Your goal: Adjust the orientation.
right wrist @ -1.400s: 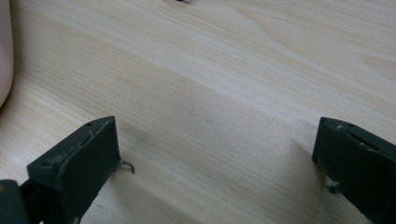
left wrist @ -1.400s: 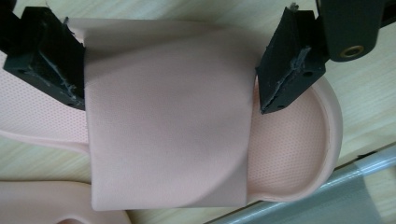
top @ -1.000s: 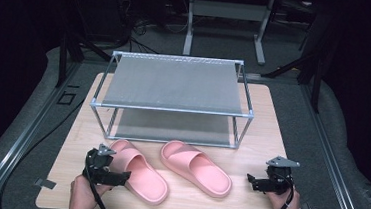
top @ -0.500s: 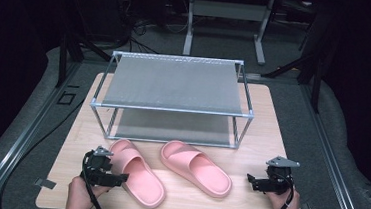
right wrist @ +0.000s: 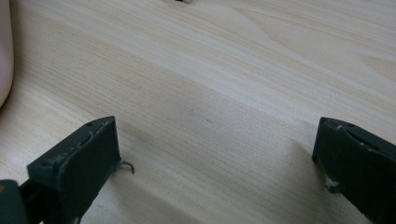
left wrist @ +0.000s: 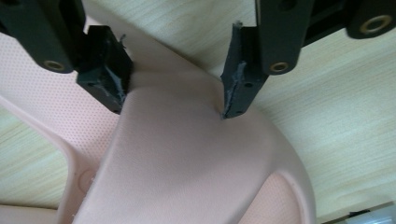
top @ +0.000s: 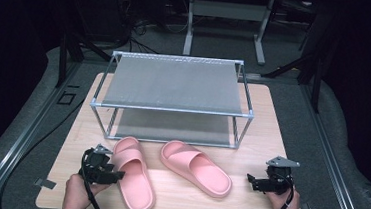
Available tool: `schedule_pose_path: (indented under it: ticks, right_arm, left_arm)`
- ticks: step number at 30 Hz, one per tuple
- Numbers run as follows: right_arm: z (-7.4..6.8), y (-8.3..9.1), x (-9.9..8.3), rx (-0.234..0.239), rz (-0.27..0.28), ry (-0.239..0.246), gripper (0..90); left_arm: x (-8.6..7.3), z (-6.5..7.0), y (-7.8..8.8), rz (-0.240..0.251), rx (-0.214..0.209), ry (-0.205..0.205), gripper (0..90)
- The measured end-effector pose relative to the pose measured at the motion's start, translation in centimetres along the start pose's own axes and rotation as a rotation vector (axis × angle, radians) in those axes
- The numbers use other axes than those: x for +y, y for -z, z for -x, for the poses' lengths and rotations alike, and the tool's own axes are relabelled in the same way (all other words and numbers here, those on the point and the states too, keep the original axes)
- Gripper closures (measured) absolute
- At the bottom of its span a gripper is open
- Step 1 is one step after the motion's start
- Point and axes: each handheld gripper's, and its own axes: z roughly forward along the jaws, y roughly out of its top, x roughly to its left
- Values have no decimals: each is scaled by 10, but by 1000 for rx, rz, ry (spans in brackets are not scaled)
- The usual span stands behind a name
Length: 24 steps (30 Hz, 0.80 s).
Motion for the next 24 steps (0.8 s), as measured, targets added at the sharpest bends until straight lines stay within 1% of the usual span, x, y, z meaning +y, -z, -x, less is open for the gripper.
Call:
schedule_pose_path:
  ticks: [1,3,5,8,9,12,15,16,17,19,20,21,22,23,24]
  right_arm:
    - [0,0,0,0,0,0,3]
    - [0,0,0,0,0,0,3]
    - [0,0,0,0,0,0,3]
    - [0,0,0,0,0,0,3]
    - [0,0,0,0,0,0,3]
    - [0,0,0,0,0,0,3]
    - [0,0,0,0,0,0,3]
    - [0,-1,0,-6,15,-2,3]
    - [0,-1,0,-7,15,-2,3]
    - [0,-1,0,-7,15,-2,3]
    - [0,0,0,-1,0,0,3]
    - [0,0,0,-1,1,0,4]
    - [0,0,0,0,1,0,3]
    - [0,0,0,0,1,0,3]
    - [0,0,0,-1,1,0,3]
  left_arm:
    - [1,-1,0,-2,3,-8,500]
    - [2,-3,0,-12,0,-6,534]
    - [3,-3,-1,-14,2,-6,549]
    - [5,-5,0,-26,2,-17,564]
    - [6,-6,0,-34,9,-20,602]
    - [8,-7,1,-43,18,-26,655]
    - [9,-9,2,-59,32,-41,681]
    - [10,-9,2,-65,37,-47,693]
    - [10,-9,2,-69,46,-50,711]
    - [12,-10,3,-89,60,-65,726]
    - [14,-10,2,-107,72,-66,731]
    - [15,-11,2,-118,72,-67,732]
    - [15,-11,2,-118,72,-67,732]
    - [16,-12,1,-133,66,-68,730]
    - [18,-13,-1,-146,62,-59,729]
